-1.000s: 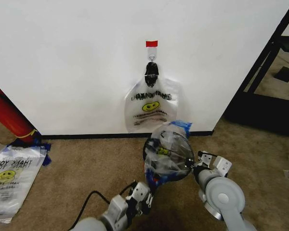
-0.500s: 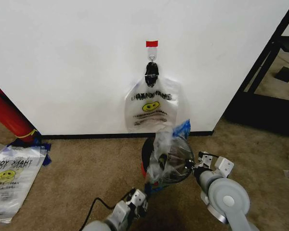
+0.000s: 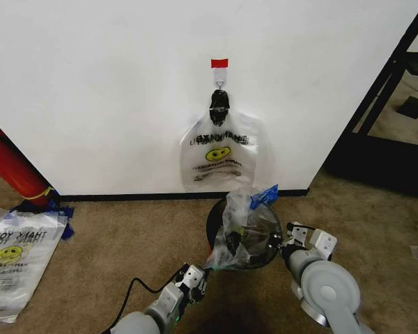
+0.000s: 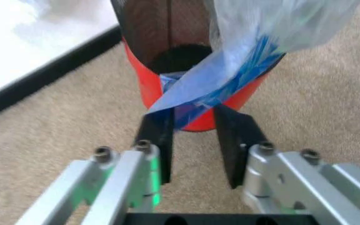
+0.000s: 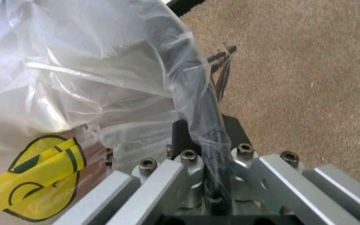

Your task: Pick up the garbage bag from the wall and place it over the trash bin.

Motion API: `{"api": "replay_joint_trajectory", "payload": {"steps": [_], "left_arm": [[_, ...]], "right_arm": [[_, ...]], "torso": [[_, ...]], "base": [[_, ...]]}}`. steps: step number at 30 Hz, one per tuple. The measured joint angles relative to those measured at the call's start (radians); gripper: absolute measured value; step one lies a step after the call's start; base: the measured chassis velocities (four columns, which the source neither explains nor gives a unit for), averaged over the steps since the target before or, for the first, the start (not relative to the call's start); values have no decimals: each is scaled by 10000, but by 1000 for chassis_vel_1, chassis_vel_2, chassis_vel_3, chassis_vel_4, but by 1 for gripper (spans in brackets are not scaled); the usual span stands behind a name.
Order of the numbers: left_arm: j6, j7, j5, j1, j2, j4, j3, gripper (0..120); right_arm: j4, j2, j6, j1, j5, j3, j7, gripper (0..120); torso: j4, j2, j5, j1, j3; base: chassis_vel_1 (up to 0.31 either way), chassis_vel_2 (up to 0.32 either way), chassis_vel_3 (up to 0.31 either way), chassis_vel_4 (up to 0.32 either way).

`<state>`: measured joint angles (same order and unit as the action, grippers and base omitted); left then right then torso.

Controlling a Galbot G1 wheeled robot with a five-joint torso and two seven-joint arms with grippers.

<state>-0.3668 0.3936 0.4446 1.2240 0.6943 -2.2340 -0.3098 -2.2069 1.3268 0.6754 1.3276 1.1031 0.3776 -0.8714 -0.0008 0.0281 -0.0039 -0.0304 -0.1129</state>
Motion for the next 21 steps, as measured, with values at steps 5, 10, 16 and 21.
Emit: {"api": "replay_joint_trajectory", "payload": {"steps": [5, 10, 16, 21], "left_arm": [[-44, 86, -237, 628, -327, -775, 581, 44], [-48, 263, -473, 1193, -553, -1271, 1125, 63], [35, 657, -249, 1448, -770, -1972, 1946, 88], [-119, 768, 1210, 299, -615, -2495, 1906, 98]], "right_arm": [[307, 24, -43, -208, -79, -15, 51, 0], [520, 18, -82, -372, -111, -32, 100, 0], [639, 3, -140, -415, -238, -46, 198, 0], [627, 54, -189, -366, -329, -133, 221, 0]], "torso": [[1, 0, 0, 0, 0], [1, 0, -2, 0, 0], [1, 0, -1, 0, 0], [-1, 0, -1, 0, 0]], "base": [[0, 0, 0, 0], [0, 0, 0, 0], [0, 0, 0, 0], [0, 0, 0, 0]]}}
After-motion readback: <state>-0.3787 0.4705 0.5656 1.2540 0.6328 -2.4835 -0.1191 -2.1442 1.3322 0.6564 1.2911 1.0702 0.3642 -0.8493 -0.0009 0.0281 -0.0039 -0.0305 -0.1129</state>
